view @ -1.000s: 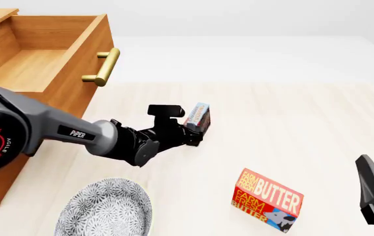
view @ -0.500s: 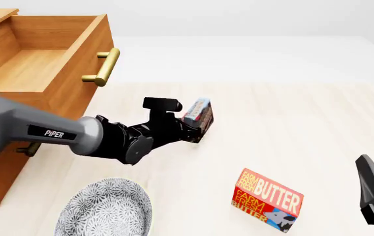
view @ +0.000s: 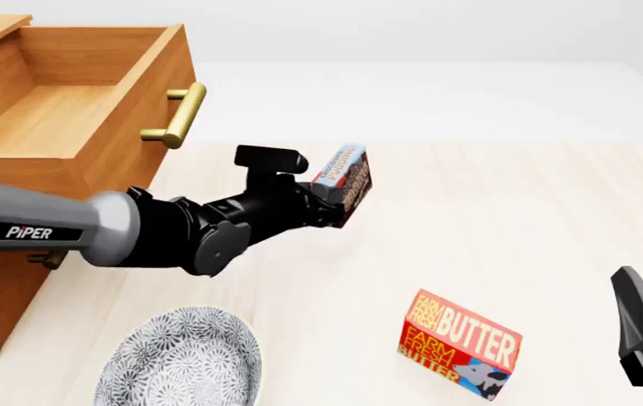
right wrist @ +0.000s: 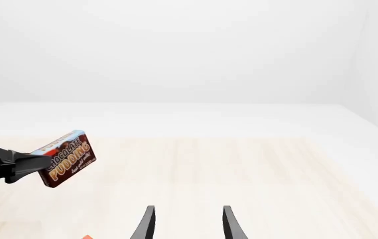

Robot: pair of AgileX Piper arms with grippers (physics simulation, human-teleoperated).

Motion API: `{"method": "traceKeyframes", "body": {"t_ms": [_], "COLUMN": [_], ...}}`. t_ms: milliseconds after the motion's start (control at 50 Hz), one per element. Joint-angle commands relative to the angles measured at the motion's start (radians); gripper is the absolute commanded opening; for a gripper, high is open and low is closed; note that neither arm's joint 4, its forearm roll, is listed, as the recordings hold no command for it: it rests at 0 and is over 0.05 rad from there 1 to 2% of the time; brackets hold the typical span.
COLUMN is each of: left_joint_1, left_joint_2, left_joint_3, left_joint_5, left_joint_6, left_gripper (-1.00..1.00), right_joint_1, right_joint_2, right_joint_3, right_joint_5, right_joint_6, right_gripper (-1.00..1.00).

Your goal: Put the chocolate pudding in the top drawer of the cabinet and close it.

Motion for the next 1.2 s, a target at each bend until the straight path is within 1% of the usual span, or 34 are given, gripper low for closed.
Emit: {"method": "traceKeyframes", "body": {"t_ms": [20,280,400,420,460,520,660,700,740,840,860,900,940,1000,1020,1060,1080,1120,1200], "left_joint_1": [-0.012,-0.048,-0.073,-0.069,-0.073,-0.066,-0.056,-0.055,-0.053,-0.046,-0.058,-0.052,-0.049,-0.047,-0.045,-0.041,-0.040,-0.039,-0.021], "left_joint_2": [-0.082,-0.149,-0.211,-0.219,-0.227,-0.252,-0.285,-0.292,-0.314,-0.343,-0.362,-0.366,-0.370,-0.383,-0.381,-0.385,-0.375,-0.381,-0.401], "left_joint_3": [0.011,0.018,0.029,0.025,0.031,0.020,0.018,0.014,-0.009,-0.023,-0.017,-0.023,-0.049,-0.064,-0.072,-0.060,-0.071,-0.070,-0.098], "left_joint_5": [0.020,0.047,0.071,0.084,0.081,0.111,0.142,0.149,0.190,0.219,0.211,0.221,0.259,0.279,0.291,0.277,0.296,0.297,0.336], "left_joint_6": [0.038,0.063,0.081,0.101,0.102,0.105,0.135,0.138,0.147,0.158,0.160,0.150,0.172,0.178,0.193,0.196,0.221,0.211,0.240], "left_gripper": [-1.00,-1.00,-1.00,-1.00,-1.00,-1.00,-1.00,-1.00,-1.00,-1.00,-1.00,-1.00,-1.00,-1.00,-1.00,-1.00,-1.00,-1.00,-1.00], "right_joint_1": [0.000,0.000,0.000,0.000,0.000,0.000,0.000,0.000,0.000,0.000,0.000,0.000,0.000,0.000,0.000,0.000,0.000,0.000,0.000], "right_joint_2": [0.000,0.000,0.000,0.000,0.000,0.000,0.000,0.000,0.000,0.000,0.000,0.000,0.000,0.000,0.000,0.000,0.000,0.000,0.000], "right_joint_3": [0.000,0.000,0.000,0.000,0.000,0.000,0.000,0.000,0.000,0.000,0.000,0.000,0.000,0.000,0.000,0.000,0.000,0.000,0.000], "right_joint_5": [0.000,0.000,0.000,0.000,0.000,0.000,0.000,0.000,0.000,0.000,0.000,0.000,0.000,0.000,0.000,0.000,0.000,0.000,0.000], "right_joint_6": [0.000,0.000,0.000,0.000,0.000,0.000,0.000,0.000,0.000,0.000,0.000,0.000,0.000,0.000,0.000,0.000,0.000,0.000,0.000], "right_gripper": [1.00,1.00,1.00,1.00,1.00,1.00,1.00,1.00,1.00,1.00,1.00,1.00,1.00,1.00,1.00,1.00,1.00,1.00,1.00]}}
